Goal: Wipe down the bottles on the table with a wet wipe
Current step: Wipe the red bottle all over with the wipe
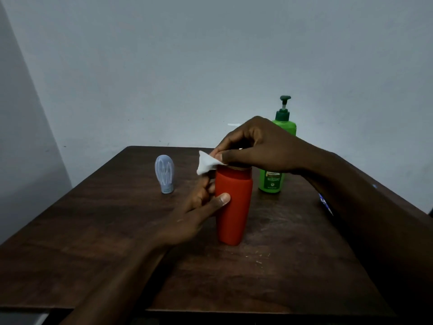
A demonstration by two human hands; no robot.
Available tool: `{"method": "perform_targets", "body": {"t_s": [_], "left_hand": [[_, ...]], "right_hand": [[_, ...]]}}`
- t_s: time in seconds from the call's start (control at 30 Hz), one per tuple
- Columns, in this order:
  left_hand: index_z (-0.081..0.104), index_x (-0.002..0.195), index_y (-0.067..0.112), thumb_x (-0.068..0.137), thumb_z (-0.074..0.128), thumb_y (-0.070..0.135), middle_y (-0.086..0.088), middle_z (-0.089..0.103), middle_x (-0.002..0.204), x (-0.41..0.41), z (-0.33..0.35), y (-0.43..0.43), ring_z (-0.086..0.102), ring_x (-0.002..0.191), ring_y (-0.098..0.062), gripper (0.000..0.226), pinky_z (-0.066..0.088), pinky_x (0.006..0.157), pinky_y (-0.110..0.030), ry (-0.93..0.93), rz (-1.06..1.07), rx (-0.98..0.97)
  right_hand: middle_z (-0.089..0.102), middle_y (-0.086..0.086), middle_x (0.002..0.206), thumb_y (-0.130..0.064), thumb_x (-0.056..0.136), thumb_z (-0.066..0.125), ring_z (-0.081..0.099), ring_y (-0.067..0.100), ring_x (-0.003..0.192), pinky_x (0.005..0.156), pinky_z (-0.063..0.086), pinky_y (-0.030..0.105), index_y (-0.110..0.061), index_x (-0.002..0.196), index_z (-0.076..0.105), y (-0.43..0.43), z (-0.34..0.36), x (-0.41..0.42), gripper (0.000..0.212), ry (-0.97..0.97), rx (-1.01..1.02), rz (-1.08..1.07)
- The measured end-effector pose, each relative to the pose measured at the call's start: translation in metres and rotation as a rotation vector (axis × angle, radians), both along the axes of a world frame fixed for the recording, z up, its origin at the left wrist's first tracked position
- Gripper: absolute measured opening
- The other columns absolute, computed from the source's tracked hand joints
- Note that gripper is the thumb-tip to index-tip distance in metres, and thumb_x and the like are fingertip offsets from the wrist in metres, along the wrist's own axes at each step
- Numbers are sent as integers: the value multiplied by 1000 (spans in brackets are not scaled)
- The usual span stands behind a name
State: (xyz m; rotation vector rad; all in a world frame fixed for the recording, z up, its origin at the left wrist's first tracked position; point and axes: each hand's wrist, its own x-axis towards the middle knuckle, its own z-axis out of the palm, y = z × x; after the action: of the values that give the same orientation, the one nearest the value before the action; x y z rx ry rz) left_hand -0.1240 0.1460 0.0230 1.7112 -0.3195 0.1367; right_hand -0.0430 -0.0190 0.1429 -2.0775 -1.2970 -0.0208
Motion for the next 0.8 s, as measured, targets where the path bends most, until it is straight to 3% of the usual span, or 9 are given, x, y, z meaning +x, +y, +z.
{"method": "perform_targets", "body": {"t_s": [0.2, 0.37, 0.43, 0.53, 0.6, 0.67, 0.8], "left_hand": [[36, 140, 41, 98, 52, 27, 22, 61, 132, 3, 0, 3, 56, 124, 1, 47, 50, 100, -31, 31, -2, 7], [38, 141, 35, 97, 51, 30, 14, 61, 134, 6, -1, 0, 57, 126, -6, 46, 48, 104, -41, 37, 0, 1], [38, 141, 37, 97, 51, 31, 16, 62, 133, 5, -2, 0, 58, 125, -3, 46, 49, 101, -36, 29, 11, 4], [37, 143, 37, 98, 50, 31, 16, 59, 137, 5, -3, -1, 56, 127, -4, 48, 47, 104, -40, 29, 10, 8], [35, 145, 38, 98, 51, 32, 16, 57, 140, 6, -3, -1, 54, 129, -5, 50, 45, 106, -44, 38, 13, -4], [35, 145, 37, 98, 53, 35, 16, 57, 140, 6, -2, -1, 55, 129, -5, 51, 46, 106, -44, 50, 11, -19], [40, 137, 43, 94, 54, 37, 27, 61, 129, 5, -1, -2, 57, 121, 4, 46, 51, 102, -34, 49, 7, -23]], "right_hand": [[77, 1, 102, -10, 93, 63, 72, 17, 99, 88, 57, 29, -10, 105, 75, -6, -18, 9, 17, 368, 212, -80], [77, 5, 99, -10, 90, 65, 73, 18, 97, 85, 57, 28, -6, 100, 75, -18, -50, -5, 14, 588, 619, -141], [78, -1, 93, -13, 89, 68, 73, 10, 90, 78, 56, 19, -12, 94, 77, -24, -52, -17, 10, 431, 645, -184], [74, -9, 94, -23, 87, 73, 68, 2, 91, 78, 51, 13, -20, 96, 79, -28, -46, -29, 11, -120, 450, -267], [72, -13, 95, -25, 87, 73, 65, 0, 92, 78, 47, 12, -24, 97, 79, -23, -38, -32, 12, -366, 324, -258], [72, -12, 95, -25, 87, 70, 64, 0, 91, 79, 46, 14, -25, 97, 79, -17, -28, -30, 14, -441, 222, -211], [74, -12, 99, -29, 90, 70, 65, -1, 92, 79, 49, 16, -25, 98, 79, -5, -6, -21, 13, -297, 77, -167]]}}
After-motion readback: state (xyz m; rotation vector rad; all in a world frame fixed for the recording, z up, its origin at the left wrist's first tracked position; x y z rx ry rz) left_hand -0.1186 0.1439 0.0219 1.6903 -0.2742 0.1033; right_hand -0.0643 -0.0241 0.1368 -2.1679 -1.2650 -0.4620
